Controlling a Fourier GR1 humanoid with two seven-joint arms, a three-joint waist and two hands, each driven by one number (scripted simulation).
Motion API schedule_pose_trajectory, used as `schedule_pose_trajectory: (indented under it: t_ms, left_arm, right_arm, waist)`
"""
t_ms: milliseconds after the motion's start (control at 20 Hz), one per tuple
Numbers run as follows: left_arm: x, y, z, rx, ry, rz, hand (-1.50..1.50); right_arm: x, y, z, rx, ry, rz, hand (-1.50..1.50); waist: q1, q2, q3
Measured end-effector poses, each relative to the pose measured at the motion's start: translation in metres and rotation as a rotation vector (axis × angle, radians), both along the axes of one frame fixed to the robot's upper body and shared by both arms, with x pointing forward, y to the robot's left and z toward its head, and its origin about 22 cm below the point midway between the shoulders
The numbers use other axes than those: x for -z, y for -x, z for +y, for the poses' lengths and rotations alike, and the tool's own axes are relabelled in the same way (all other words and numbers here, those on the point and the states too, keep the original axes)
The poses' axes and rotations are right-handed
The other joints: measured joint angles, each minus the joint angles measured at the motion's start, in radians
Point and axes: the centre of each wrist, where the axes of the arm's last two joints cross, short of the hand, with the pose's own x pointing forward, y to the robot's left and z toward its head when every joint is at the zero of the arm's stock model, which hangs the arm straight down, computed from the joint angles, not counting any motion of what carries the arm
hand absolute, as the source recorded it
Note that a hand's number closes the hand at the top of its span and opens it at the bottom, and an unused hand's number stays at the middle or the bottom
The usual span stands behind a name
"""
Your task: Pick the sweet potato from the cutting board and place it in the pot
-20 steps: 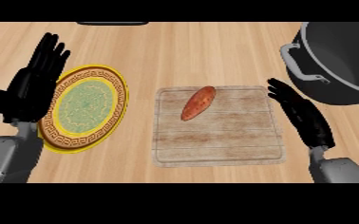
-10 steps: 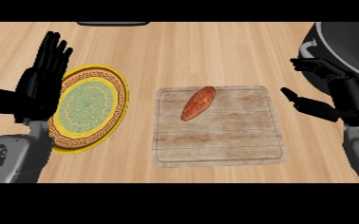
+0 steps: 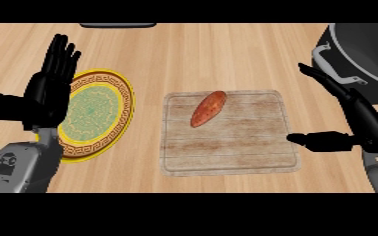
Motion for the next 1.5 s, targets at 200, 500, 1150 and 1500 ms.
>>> schedule_pose_trajectory:
  t_ms: [200, 500, 1150, 1500]
  left_arm:
    - [0.002, 0.001, -0.002, 0.005, -0.003, 0.006, 0.0]
    - [0.005, 0.001, 0.002, 0.005, -0.006, 0.002, 0.0]
    - [0.002, 0.002, 0.006, 0.009, -0.002, 0.005, 0.0]
    - [0.006, 0.003, -0.003, 0.009, 0.001, 0.002, 0.0]
  right_arm:
    - [-0.022, -0.002, 0.016, -0.027, 0.159, 0.087, -1.5]
    - [-0.044, -0.01, 0.062, -0.049, 0.293, 0.189, -1.5]
    - [-0.021, -0.024, 0.13, -0.043, 0.389, 0.394, -1.5]
    - [0.001, -0.028, 0.149, -0.067, 0.391, 0.372, -1.5]
  waist:
    - [0.004, 0.0, -0.001]
    - [0.01, 0.001, 0.0]
    - [0.008, 0.002, 0.001]
    - [0.008, 0.002, 0.001]
